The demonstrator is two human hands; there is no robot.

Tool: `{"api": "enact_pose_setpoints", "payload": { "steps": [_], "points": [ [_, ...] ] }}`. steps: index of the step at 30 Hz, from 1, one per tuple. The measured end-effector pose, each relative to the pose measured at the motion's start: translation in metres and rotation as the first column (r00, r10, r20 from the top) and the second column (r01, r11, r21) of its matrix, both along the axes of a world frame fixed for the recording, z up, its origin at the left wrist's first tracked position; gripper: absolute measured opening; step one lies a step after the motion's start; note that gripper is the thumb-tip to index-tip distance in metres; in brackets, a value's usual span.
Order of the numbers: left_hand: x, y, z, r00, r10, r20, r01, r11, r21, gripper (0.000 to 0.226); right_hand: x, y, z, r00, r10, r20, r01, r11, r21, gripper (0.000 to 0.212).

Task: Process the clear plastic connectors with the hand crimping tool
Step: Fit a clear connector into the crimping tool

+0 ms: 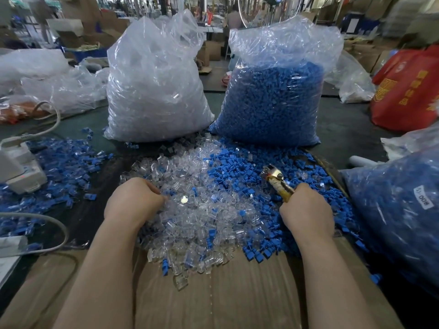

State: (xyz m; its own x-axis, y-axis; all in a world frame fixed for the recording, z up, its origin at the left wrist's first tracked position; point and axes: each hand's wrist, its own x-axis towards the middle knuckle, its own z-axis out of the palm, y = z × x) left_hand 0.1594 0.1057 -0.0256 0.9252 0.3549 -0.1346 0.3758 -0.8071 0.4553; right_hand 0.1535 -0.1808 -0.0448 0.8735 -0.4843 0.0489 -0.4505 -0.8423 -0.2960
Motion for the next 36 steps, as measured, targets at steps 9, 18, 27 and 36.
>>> {"api": "enact_pose_setpoints", "payload": {
  "steps": [9, 18, 27, 36],
  "points": [
    [-0.005, -0.006, 0.003, 0.993, 0.037, 0.117, -0.034, 0.999, -0.027, 0.018, -0.002, 0.0, 0.002, 1.0, 0.008, 0.018, -0.008, 1.0, 0.007, 0.02],
    [-0.009, -0.029, 0.016, 0.921, 0.068, 0.383, 0.178, 0.802, -0.57, 0.018, -0.001, 0.004, 0.008, 0.963, 0.085, 0.254, -0.118, 0.986, 0.118, 0.015],
    [-0.012, -0.067, 0.019, 0.937, -0.01, 0.349, 0.314, 0.457, -0.832, 0.036, -0.003, 0.029, 0.014, 0.809, 0.112, 0.577, -0.51, 0.622, 0.594, 0.012],
    [-0.014, -0.078, 0.017, 0.929, -0.003, 0.369, 0.334, 0.431, -0.838, 0.023, -0.01, 0.049, 0.02, 0.725, 0.074, 0.685, -0.666, 0.329, 0.67, 0.016]
  ]
}}
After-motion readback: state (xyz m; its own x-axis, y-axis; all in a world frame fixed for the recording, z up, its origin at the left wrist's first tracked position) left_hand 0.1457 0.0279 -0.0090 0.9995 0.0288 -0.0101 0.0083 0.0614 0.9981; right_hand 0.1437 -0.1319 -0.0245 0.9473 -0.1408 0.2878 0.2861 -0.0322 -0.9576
